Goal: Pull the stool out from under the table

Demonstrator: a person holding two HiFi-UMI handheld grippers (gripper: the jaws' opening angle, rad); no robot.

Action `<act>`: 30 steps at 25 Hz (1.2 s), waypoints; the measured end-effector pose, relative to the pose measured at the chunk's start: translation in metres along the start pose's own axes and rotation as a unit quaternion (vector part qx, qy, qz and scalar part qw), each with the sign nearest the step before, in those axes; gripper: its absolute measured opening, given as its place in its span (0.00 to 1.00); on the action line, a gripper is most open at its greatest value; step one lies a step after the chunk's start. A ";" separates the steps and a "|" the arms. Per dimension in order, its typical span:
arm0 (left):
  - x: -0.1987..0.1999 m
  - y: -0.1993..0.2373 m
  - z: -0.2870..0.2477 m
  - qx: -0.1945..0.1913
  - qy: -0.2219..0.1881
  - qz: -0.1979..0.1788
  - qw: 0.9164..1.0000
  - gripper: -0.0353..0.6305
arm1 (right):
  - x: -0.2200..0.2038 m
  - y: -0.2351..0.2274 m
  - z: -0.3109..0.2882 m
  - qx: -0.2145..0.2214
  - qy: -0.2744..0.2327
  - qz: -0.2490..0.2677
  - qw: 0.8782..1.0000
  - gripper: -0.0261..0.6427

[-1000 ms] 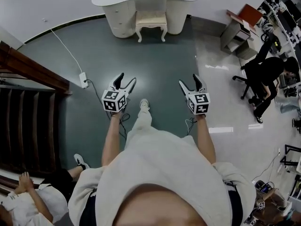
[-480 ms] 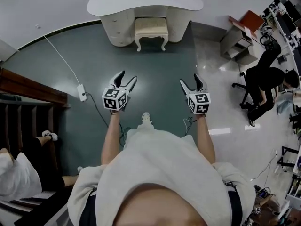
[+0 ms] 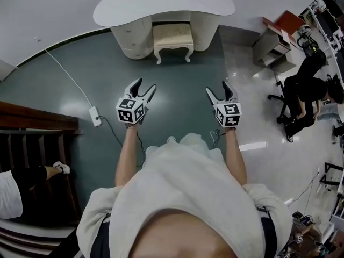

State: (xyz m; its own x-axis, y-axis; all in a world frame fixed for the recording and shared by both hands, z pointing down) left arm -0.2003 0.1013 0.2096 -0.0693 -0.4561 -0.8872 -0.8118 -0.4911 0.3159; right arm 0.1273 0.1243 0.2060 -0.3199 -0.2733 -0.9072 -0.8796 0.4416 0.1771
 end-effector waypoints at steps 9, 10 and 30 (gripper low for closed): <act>0.016 0.029 -0.052 -0.002 0.015 -0.004 1.000 0.45 | -0.003 -0.029 -0.052 -0.001 0.012 -0.008 1.000 0.52; 0.018 0.033 -0.059 -0.002 0.017 -0.003 1.000 0.45 | -0.003 -0.033 -0.059 0.000 0.013 -0.009 1.000 0.52; 0.087 0.130 -0.262 0.088 0.057 0.045 0.993 0.45 | 0.011 -0.184 -0.284 0.081 0.055 -0.013 0.995 0.53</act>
State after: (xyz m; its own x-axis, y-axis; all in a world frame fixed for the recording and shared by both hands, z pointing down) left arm -0.1595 -0.1968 0.2613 -0.0876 -0.5778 -0.8115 -0.8950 -0.3121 0.3188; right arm 0.1859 -0.2027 0.2722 -0.3429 -0.3738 -0.8618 -0.8219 0.5636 0.0826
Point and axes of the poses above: the fingertips, and each gripper's own axes: z backward along the fingers, y to its left, x out of its top, the point moved 5 cm from there along z, backward along the fingers, and after that the axes turned 8 degrees about z, right-handed, at the moved point
